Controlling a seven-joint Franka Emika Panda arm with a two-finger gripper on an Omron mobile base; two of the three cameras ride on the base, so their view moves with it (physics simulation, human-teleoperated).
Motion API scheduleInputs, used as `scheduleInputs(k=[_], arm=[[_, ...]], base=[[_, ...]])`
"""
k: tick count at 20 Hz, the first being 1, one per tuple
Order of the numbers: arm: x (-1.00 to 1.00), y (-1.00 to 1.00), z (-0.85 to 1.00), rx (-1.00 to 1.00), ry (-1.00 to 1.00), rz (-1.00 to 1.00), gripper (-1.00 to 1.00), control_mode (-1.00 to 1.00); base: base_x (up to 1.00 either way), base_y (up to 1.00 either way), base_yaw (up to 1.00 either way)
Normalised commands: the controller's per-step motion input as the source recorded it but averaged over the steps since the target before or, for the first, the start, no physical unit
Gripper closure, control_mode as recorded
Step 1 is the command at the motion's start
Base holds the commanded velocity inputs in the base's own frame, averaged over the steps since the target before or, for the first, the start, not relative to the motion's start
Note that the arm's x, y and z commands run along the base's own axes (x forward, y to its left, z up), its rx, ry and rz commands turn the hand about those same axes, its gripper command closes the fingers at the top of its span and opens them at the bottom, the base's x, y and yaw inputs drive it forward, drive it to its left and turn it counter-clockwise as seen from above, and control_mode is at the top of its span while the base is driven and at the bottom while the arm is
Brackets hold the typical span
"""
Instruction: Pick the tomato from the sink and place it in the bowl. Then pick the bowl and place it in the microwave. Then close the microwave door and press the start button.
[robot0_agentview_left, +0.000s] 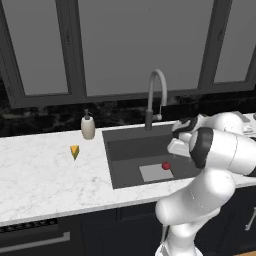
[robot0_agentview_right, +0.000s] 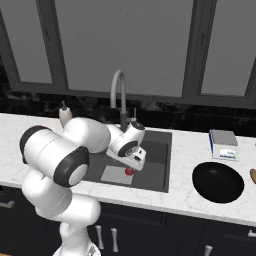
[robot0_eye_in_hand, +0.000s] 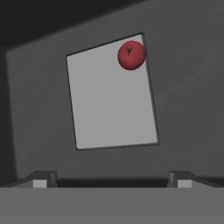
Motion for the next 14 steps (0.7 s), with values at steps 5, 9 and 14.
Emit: scheduleInputs(k=[5, 9, 14], arm=[[0.28, 0.0, -0.1, 0.0, 0.0, -0.04, -1.0, -1.0], [0.32, 0.0, -0.14, 0.0, 0.0, -0.03, -1.0, -1.0], [0.31, 0.0, -0.26, 0.0, 0.0, -0.02, -1.0, -1.0]], base=[[0.0, 0.0, 0.0], [0.0, 0.0, 0.0], [0.0, 0.0, 0.0]])
